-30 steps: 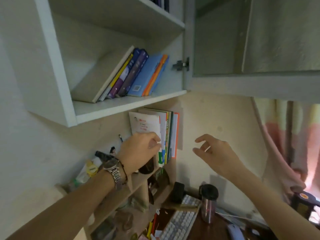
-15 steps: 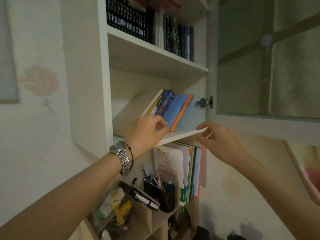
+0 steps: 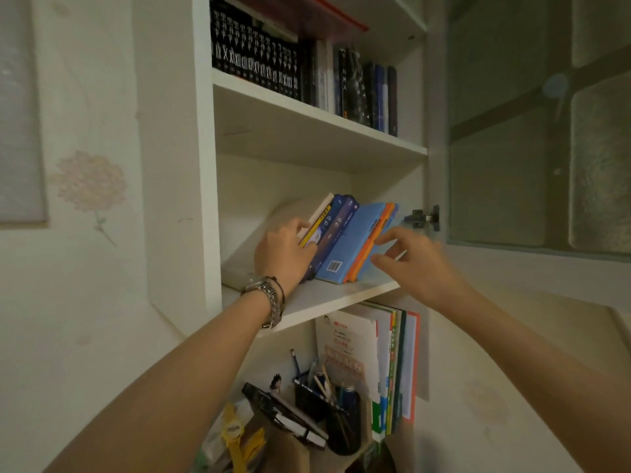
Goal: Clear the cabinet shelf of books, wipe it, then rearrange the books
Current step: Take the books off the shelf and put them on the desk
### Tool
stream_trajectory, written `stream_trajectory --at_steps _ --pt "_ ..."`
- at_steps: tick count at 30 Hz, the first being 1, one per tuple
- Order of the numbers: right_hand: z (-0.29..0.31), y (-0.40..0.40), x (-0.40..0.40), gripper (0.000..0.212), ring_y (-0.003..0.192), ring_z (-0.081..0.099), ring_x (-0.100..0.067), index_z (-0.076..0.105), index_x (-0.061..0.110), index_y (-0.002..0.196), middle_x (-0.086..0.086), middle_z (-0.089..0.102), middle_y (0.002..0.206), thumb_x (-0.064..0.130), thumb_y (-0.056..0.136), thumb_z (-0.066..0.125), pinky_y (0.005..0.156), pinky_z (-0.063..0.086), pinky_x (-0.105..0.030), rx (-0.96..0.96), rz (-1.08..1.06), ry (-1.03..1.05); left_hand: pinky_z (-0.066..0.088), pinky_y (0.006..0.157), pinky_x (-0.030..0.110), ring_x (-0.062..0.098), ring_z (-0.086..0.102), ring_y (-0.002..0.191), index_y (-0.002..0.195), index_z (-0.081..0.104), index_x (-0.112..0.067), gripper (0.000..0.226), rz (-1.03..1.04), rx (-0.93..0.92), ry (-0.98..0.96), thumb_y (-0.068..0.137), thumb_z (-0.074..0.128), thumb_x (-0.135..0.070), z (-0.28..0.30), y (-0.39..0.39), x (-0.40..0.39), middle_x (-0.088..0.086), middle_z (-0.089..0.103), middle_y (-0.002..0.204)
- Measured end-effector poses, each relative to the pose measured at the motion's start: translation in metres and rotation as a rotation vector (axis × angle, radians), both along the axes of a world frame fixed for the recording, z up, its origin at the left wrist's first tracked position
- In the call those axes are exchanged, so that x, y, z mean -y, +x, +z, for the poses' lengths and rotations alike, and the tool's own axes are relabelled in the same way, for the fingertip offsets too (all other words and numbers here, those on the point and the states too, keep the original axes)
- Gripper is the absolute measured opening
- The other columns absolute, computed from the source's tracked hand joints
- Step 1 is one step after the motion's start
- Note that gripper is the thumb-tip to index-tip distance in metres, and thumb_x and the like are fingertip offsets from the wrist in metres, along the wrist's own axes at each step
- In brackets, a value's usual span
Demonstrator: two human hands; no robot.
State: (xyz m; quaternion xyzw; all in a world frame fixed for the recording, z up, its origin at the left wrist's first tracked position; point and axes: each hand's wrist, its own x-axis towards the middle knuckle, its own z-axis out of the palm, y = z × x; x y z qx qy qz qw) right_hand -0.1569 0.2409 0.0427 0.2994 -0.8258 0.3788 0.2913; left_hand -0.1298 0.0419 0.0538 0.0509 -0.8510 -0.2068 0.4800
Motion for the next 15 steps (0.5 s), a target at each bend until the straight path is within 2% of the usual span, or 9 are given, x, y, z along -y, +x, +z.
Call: stream_trajectory --at_steps 4,7,10,15 --pt "-0.002 -0.009 0.002 0.025 0.08 0.055 -0.009 0.059 0.024 0.116 0.005 0.06 0.091 0.029 0.092 0.062 0.069 0.042 -0.027 0.005 0.01 -0.004 0.041 0.08 0.029 0.023 0.052 0.112 0.123 0.056 -0.015 0.038 0.043 0.008 -0.015 0.086 0.063 -0.021 -0.005 -0.021 0.009 0.005 0.059 0.123" --pt "-0.003 -0.017 0.005 0.024 0.082 0.057 -0.01 0.059 0.024 0.115 0.005 0.061 0.092 0.029 0.092 0.062 0.069 0.043 -0.027 0.005 0.014 -0.011 0.046 0.081 0.035 0.027 0.055 0.107 0.124 0.054 -0.016 0.04 0.055 0.053 0.025 0.085 0.063 -0.021 -0.007 -0.036 0.017 0.008 0.059 0.121" --pt "-0.008 -0.027 0.011 0.024 0.078 0.057 -0.009 0.06 0.024 0.114 0.007 0.061 0.088 0.028 0.091 0.063 0.067 0.042 -0.026 0.005 0.028 -0.033 0.044 0.075 0.031 0.025 0.057 0.105 0.125 0.054 -0.019 0.041 0.066 0.085 0.054 0.085 0.062 -0.014 -0.009 -0.045 0.026 0.006 0.059 0.12" --pt "-0.019 -0.038 0.022 0.026 0.081 0.058 -0.011 0.06 0.023 0.116 0.011 0.06 0.085 0.028 0.09 0.064 0.069 0.045 -0.027 0.04 0.074 -0.059 0.039 0.074 0.025 0.022 0.056 0.109 0.127 0.054 -0.022 0.044 0.071 0.087 0.095 0.086 0.061 -0.008 -0.012 -0.051 0.039 0.003 0.058 0.124"
